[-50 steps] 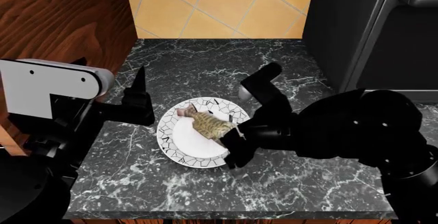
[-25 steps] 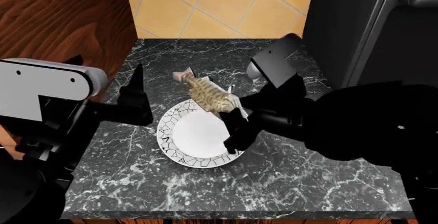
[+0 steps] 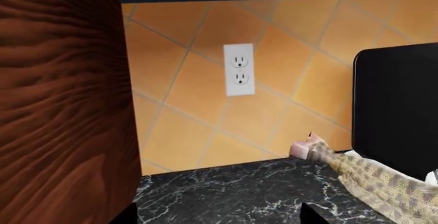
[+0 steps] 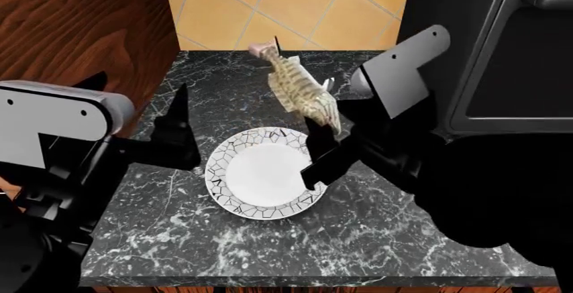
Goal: Place the fish on the rack of the oven.
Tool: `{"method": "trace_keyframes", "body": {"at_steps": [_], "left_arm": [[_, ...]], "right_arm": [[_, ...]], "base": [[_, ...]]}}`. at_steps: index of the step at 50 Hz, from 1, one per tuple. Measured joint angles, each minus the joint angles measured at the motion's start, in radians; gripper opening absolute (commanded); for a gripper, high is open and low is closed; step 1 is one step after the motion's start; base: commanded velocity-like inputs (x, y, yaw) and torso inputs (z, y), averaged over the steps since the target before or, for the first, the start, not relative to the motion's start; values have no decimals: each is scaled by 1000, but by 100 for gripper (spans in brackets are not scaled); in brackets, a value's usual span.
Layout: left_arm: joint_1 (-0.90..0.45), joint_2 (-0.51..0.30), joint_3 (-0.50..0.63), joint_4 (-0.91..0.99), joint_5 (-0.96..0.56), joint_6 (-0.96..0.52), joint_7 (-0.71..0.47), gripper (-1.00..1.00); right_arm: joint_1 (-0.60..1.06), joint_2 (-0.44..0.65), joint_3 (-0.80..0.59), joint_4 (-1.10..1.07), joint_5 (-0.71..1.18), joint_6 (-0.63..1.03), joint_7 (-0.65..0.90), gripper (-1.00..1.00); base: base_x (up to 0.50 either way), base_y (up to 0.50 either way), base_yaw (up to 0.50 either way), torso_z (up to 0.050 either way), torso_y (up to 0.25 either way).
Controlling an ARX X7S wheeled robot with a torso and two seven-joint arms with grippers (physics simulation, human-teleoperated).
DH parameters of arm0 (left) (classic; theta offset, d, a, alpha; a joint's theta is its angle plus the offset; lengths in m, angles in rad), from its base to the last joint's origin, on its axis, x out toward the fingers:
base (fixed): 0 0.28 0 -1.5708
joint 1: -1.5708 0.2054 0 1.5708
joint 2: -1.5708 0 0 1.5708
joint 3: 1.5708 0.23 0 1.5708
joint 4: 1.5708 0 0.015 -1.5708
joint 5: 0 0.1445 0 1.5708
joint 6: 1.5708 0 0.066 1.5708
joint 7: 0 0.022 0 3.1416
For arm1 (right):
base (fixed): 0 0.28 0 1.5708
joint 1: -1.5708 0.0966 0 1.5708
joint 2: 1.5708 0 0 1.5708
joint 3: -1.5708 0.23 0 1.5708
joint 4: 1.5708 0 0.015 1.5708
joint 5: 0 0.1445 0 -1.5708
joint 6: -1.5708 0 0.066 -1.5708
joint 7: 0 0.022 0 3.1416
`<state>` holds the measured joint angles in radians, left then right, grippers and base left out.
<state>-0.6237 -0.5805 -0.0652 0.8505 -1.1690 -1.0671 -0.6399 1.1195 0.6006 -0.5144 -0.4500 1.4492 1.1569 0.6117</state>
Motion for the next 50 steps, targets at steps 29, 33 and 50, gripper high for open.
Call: {"method": "trace_keyframes", "body": {"at_steps": [29,33,50], "left_arm": [[8,-9,5,12,-13,20,-2,100],[9,-11,6,12,-13,22,-2,100],[-6,-13,17,2,-18,25,-10,100]], "right_arm": [[-23,30,39,-85,84,-26,141,-100],[-24,34,40,-89,87,-29,147,-100],[-22,44,38,-97,86,-35,148,-100]], "base": [[-253,0,0,0,0],[-368,0,0,0,0],[-372,0,0,0,0]]}}
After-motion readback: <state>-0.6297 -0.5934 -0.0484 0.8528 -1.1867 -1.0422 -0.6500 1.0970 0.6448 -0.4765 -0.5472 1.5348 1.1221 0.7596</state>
